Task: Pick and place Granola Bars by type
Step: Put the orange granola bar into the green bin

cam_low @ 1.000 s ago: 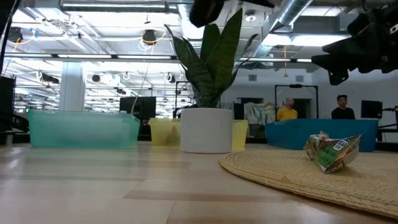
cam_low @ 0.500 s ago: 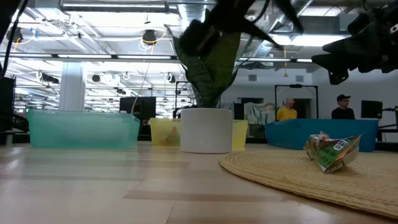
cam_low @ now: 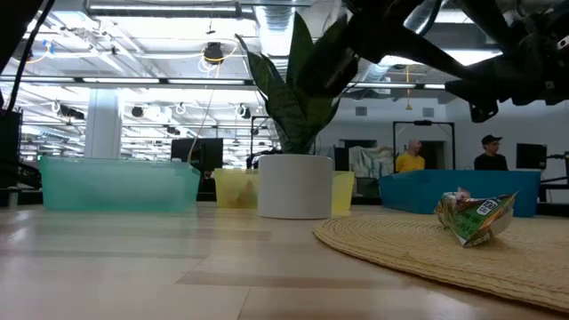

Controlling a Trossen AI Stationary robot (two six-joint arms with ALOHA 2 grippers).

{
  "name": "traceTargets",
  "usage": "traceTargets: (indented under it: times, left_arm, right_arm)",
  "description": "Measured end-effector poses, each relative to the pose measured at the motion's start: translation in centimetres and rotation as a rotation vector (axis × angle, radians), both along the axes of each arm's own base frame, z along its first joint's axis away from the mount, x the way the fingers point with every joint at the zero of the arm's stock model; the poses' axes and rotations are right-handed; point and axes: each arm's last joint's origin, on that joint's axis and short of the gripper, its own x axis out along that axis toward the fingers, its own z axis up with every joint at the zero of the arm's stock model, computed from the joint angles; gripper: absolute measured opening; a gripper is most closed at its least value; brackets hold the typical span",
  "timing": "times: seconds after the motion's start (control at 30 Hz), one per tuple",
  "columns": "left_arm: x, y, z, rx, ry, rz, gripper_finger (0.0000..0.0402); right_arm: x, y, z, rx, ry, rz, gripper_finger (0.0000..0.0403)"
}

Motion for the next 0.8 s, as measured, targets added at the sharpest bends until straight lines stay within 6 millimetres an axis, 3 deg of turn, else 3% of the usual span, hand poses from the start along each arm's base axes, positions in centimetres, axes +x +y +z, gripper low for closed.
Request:
traceTargets:
  times: [0.2, 0.57, 0.8]
  left_arm:
    - [-0.5, 0.3, -0.6, 0.054, 0.064, 0.023, 0.0134]
    - [0.4, -0.2, -3.2, 0.041, 0.088, -0.008, 0.0249]
    - [0.3, 0.0, -5.4, 0.095, 0.163, 0.015, 0.0267]
  right_arm:
    - [0.0, 0.0, 0.0, 0.000, 0.002, -0.001, 0.0169]
    - [0.0, 0.0, 0.0, 0.000, 0.003, -0.001, 0.0169]
    - [0.1, 0.0, -0.1, 0.000, 0.008, 0.000, 0.0169]
